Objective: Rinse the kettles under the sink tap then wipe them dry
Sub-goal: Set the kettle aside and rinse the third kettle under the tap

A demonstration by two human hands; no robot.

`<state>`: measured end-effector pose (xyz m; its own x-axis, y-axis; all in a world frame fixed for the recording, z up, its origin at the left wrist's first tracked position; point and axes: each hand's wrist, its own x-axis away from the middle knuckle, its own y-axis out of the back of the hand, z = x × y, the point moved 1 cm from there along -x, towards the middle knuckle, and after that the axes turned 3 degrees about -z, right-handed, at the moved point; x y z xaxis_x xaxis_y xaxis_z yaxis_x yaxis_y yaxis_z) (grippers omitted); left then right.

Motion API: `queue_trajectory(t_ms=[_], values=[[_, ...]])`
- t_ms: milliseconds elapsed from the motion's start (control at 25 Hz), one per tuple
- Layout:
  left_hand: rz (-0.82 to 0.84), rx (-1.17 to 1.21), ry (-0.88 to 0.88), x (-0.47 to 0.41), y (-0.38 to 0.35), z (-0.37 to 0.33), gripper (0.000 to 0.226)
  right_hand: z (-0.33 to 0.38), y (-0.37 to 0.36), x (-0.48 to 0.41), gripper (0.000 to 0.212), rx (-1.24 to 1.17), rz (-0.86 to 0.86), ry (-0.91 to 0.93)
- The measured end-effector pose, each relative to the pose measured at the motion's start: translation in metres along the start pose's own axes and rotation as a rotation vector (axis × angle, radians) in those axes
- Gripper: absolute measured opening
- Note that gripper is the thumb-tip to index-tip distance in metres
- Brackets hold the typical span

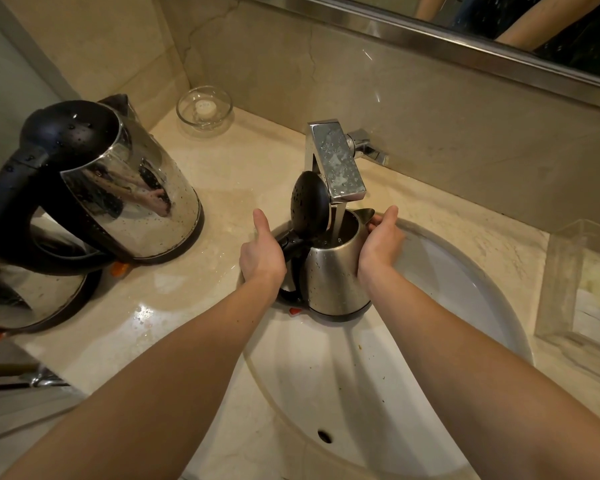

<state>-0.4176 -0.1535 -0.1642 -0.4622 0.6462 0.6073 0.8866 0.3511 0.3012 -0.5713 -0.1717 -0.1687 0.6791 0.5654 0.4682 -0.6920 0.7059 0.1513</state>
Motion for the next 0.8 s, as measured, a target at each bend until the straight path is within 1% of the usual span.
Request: queue_trajectory(t_ms=[120, 200, 400, 480, 600, 640, 760, 800], values=[[0.0, -0.006, 0.002, 0.0012, -0.0001, -0.0007, 0.123, 0.0005, -0.0001, 0.0008, 0.05, -0.005, 0.001, 0.001], [-0.002, -0.002, 0.003, 0.002, 0.0001, -0.0017, 0.119, 0.0014, 0.0, 0.0016, 0.049, -0.004, 0.002, 0.005], [-0.004, -0.03, -0.008, -0.0004, 0.0001, -0.001, 0.098, 0.003, 0.0001, 0.0015, 0.048, -0.007, -0.004, 0.004], [-0.006, -0.036, -0.017, 0.0003, 0.0005, -0.0017, 0.102, 0.0033, -0.0003, 0.0023, 0.049, -0.009, -0.008, 0.002], [-0.008, -0.027, -0.008, 0.0004, -0.0003, -0.0024, 0.114, 0.0028, 0.0, 0.0026, 0.049, -0.014, -0.014, 0.002], [-0.009, -0.03, -0.005, 0.0005, -0.0002, -0.0023, 0.113, 0.0031, 0.0001, 0.0029, 0.049, -0.016, -0.014, -0.001], [-0.006, -0.036, -0.013, 0.0007, 0.0001, -0.0021, 0.1, 0.0034, -0.0002, 0.0026, 0.049, -0.021, -0.02, 0.002], [-0.005, -0.034, -0.01, 0.0005, 0.0003, -0.0024, 0.1, 0.0033, -0.0005, 0.0026, 0.049, -0.02, -0.022, 0.006]])
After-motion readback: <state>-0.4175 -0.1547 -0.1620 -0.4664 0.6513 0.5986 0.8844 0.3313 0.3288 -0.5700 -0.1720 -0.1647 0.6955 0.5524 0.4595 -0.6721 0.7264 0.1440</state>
